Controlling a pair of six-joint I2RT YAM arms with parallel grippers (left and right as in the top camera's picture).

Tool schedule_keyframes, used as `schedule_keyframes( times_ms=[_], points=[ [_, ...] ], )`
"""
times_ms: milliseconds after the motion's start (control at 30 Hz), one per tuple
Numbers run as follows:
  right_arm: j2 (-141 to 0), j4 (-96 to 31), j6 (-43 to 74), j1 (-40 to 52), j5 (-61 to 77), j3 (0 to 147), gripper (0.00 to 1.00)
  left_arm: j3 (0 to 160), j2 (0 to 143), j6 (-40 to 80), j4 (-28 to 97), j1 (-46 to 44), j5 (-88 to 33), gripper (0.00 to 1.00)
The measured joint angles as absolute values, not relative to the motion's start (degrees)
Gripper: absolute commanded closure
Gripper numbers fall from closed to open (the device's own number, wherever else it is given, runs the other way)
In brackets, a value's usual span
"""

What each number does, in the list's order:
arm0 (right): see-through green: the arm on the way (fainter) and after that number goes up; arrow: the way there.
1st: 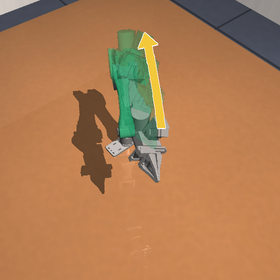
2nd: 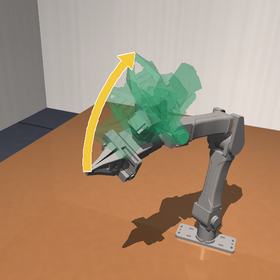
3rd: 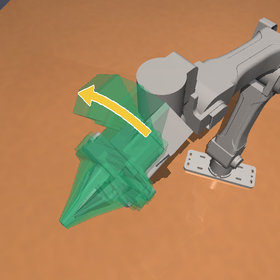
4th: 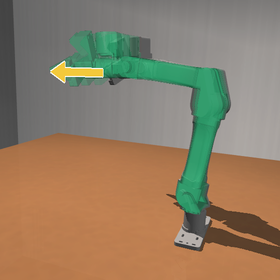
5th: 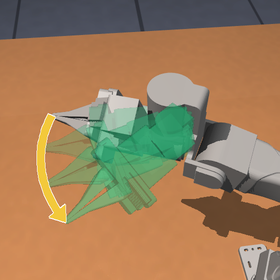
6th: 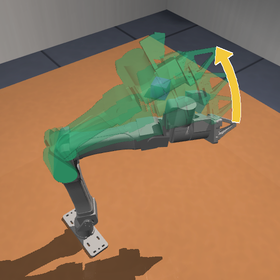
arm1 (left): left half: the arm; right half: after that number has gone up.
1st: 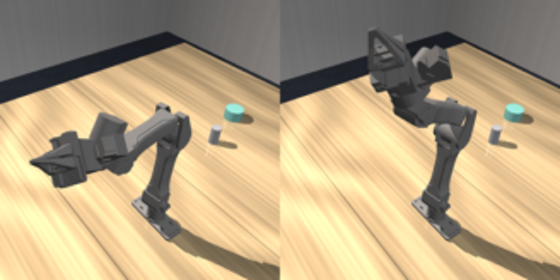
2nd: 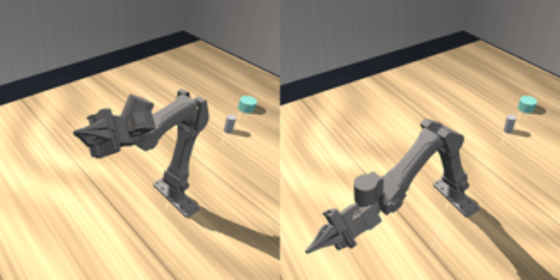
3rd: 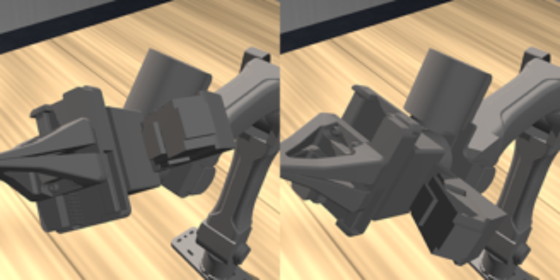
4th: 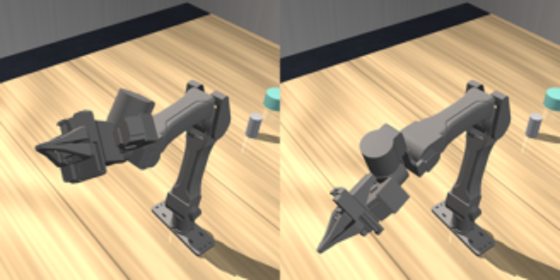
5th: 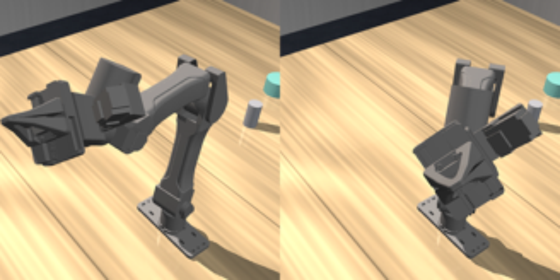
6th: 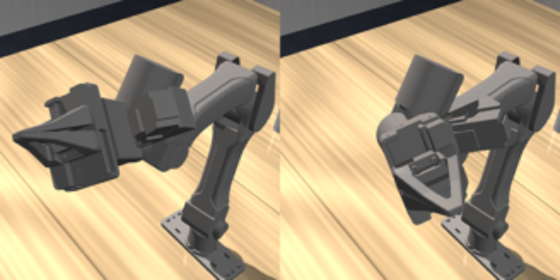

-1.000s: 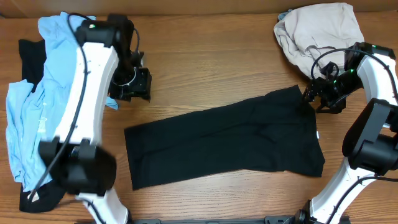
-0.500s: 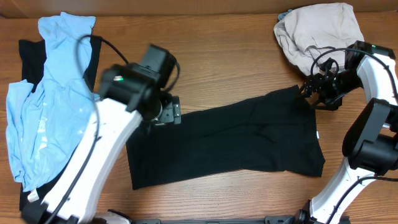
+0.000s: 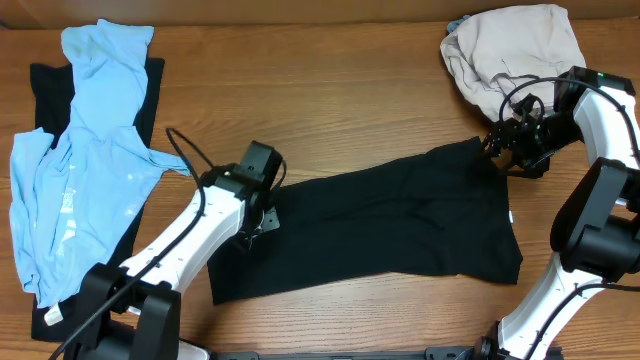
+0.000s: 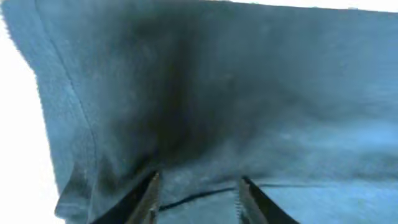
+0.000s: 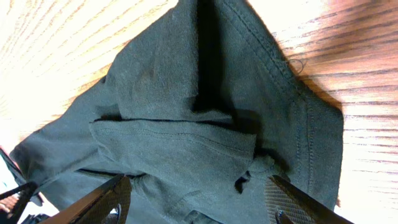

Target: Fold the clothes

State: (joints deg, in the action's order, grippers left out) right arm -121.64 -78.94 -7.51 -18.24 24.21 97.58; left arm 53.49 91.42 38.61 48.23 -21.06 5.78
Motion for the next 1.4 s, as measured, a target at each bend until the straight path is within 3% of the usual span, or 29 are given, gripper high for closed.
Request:
schedule_keyframes(
  times_ms=[567,833,967,1067,1267,1400],
  points=[
    [-121.64,-78.41,-7.49,-18.24,24.21,97.56,0.26,45.19,91.37,34.24,34.59,-19.46,3.42,0.75],
    [-121.62,-77.12,-7.49,-18.24,24.16,97.54,0.26,48.8,99.07,22.74,15.84,-4.19,-5.3,0.75],
    [-121.64,-77.14,-7.53,-18.24,24.16,97.54,0.26,52.51,103.0,17.34,12.45,0.08,-8.91,0.66],
    [-121.64,-77.17,-7.49,-18.24,24.18,97.54,0.26,55.53,104.42,13.63,15.07,0.51,-9.23,0.54],
    [-121.64,-77.69,-7.49,-18.24,24.16,97.54,0.26,68.12,107.31,8.21,35.94,0.38,-8.51,0.31],
    [-121.64,-78.17,-7.49,-18.24,24.16,97.49,0.26,77.82,107.48,4.19,48.69,0.49,-7.77,0.27]
  ],
)
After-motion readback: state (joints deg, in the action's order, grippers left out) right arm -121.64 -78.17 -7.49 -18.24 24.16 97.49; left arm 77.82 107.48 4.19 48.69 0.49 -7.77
